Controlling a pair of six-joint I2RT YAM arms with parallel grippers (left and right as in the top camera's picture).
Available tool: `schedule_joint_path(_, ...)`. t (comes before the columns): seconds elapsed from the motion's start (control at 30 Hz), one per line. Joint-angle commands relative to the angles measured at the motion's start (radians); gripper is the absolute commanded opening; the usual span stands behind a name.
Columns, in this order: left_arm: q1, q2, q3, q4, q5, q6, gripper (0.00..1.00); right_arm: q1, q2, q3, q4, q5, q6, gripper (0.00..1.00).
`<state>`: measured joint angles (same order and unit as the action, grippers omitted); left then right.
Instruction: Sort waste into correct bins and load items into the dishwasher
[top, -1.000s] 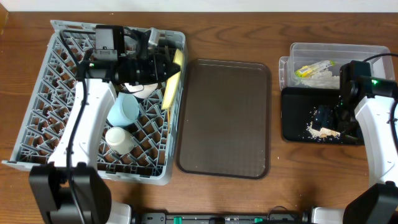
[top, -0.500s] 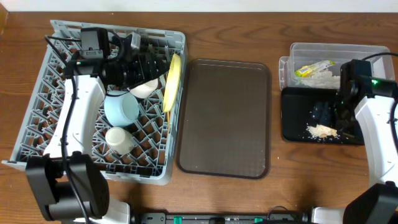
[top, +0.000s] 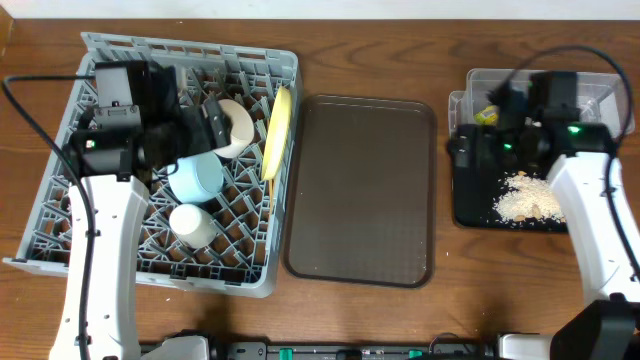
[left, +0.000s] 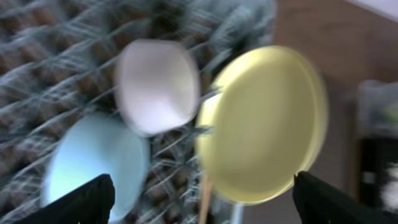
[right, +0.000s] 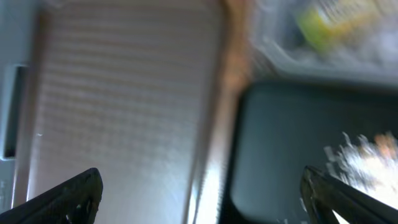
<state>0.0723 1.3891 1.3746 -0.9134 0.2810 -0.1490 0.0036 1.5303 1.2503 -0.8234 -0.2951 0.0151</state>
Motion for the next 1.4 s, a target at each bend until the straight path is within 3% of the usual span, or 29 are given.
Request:
schedule_joint_path(0.0,0.005,0.025,0.004,-0.107,-0.144,0.013,0.92,0.074,-0.019,0.009,0.028,0.006,-0.061,0.99)
schedule_joint_path(0.13,0.005,0.036,-0.008,-0.251,-0.143,0.013,0.92,0.120,-0.019,0.009,-0.009,0.130,0.030,0.99)
schedule_joint_path(0.3,-0.002,0.010,-0.061,-0.291,-0.145,0.030,0.92,0.121,-0.019,0.006,-0.122,0.139,0.146,0.99)
schedule_joint_path(0.57,-0.115,-0.255,-0.247,-0.154,-0.240,0.063,0.92,0.121,-0.095,-0.052,-0.132,0.142,0.149,0.99)
schedule_joint_path(0.77,-0.210,-0.565,-0.401,-0.048,-0.245,0.066,0.92,0.122,-0.359,-0.251,0.048,0.174,0.166,0.99)
schedule_joint_path(0.9,-0.216,-0.702,-0.435,-0.046,-0.241,0.065,0.92,0.121,-0.549,-0.352,0.059,0.268,0.171,0.99)
schedule_joint_path(1.1,-0.216,-0.768,-0.435,-0.050,-0.237,0.066,0.93,0.121,-0.687,-0.389,-0.008,0.291,0.171,0.99)
schedule_joint_path(1.37,-0.216,-0.762,-0.435,-0.050,-0.237,0.066,0.93,0.121,-0.705,-0.389,-0.048,0.291,0.171,0.99)
